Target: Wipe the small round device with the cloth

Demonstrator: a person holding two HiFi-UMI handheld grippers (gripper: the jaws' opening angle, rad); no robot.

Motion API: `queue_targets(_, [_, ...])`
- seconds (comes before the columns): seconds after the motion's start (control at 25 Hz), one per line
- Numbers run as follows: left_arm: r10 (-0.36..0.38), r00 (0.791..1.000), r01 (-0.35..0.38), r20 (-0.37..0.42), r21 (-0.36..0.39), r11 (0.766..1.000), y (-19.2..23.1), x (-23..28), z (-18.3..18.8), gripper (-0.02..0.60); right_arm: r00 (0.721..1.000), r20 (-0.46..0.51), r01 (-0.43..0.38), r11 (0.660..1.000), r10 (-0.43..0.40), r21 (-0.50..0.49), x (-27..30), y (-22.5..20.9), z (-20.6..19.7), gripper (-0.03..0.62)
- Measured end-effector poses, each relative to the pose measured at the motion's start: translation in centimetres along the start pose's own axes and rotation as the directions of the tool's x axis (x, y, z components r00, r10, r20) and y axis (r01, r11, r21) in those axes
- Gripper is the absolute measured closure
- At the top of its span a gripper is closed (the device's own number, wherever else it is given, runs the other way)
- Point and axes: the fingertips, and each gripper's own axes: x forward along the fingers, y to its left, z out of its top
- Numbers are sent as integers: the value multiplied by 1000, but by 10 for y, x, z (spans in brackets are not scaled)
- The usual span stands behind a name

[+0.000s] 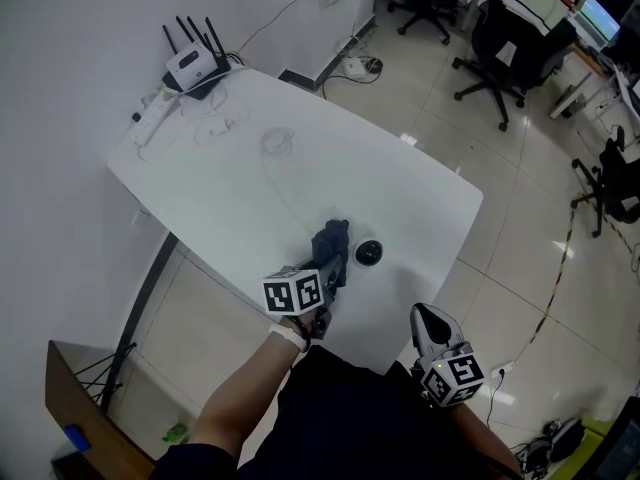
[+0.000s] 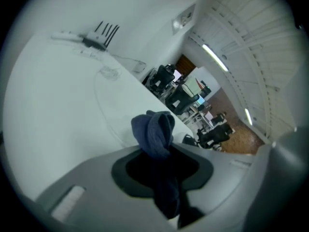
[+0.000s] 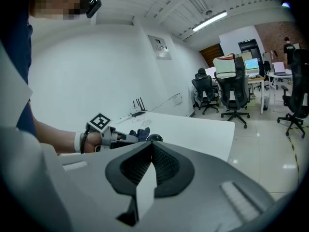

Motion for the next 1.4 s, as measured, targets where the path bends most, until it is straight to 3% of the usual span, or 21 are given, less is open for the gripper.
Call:
queue_targets(0.08, [16, 1000, -20, 23, 177, 984, -22, -17, 11, 489, 1000, 4, 0, 1000, 0, 3, -3, 1, 0, 584])
queue_targets(0.12, [7, 1000, -15, 31, 279, 960, -37, -23, 14, 489, 1000, 7, 0, 1000, 0, 3, -4, 2, 0, 584])
queue_targets(0.16, [-10, 999, -4, 35, 386, 922, -52, -27, 14, 489, 1000, 11, -1, 1000, 1, 1, -4, 3, 1, 583])
queue_targets(0.24, [-46, 998, 17, 34, 591, 807, -77, -29, 8, 489, 1000, 17, -5, 1000, 5, -4, -3, 5, 3, 583])
queue_targets(0.32, [-52, 998, 16, 27, 729, 684, -92, -25, 0, 489, 1000, 19, -9, 1000, 9, -9, -2, 8, 4, 583])
queue_targets(0.52, [1, 998, -57, 63, 891, 450, -94, -15, 4, 489, 1000, 16, -7, 1000, 8, -6, -5, 8, 2, 583])
queue_targets(0.56, [-7, 998, -54, 62, 920, 387, -96, -14, 4, 489, 1000, 14, -2, 1000, 2, 0, -6, 6, 2, 584])
queue_targets(0.6, [-20, 998, -45, 54, 951, 306, -98, -12, 1, 489, 1000, 13, 3, 1000, -3, 7, -7, 4, 1, 584])
queue_targets(0.68, [-39, 999, -20, 23, 996, 91, -101, -10, -13, 489, 1000, 10, 13, 1000, -13, 16, -8, 1, -1, 583])
queue_targets(0.76, [-33, 999, 6, -10, 992, -123, -98, -7, -31, 489, 1000, 7, 18, 1000, -18, 22, -8, -1, -3, 584])
queue_targets(0.8, [-25, 999, 19, -25, 979, -201, -95, -6, -39, 489, 1000, 4, 19, 999, -19, 25, -8, -1, -4, 584])
queue_targets(0.84, [-17, 999, 33, -39, 966, -256, -93, -6, -47, 489, 1000, 1, 20, 999, -20, 29, -8, -1, -6, 584])
queue_targets(0.88, [-10, 999, 47, -52, 954, -295, -90, -6, -54, 489, 1000, -3, 21, 999, -21, 31, -7, -1, -7, 583])
queue_targets(1.0, [3, 997, 74, -78, 922, -380, -76, -1, -75, 489, 1000, -12, 26, 999, -25, 35, -6, -4, -9, 585])
queue_targets(1.08, [20, 995, 94, -93, 908, -408, -64, 6, -88, 489, 999, -21, 29, 999, -28, 39, -3, -7, -10, 584])
queue_targets(1.32, [130, 974, 224, -188, 898, -379, -21, 33, -125, 489, 998, -59, 28, 998, -25, 59, 5, -11, -18, 583])
queue_targets(1.36, [144, 970, 237, -197, 899, -369, -18, 37, -127, 489, 998, -63, 29, 998, -25, 62, 6, -12, -19, 585])
queue_targets(1.4, [153, 967, 246, -204, 907, -342, -16, 39, -126, 488, 998, -65, 28, 998, -24, 64, 7, -12, -20, 583])
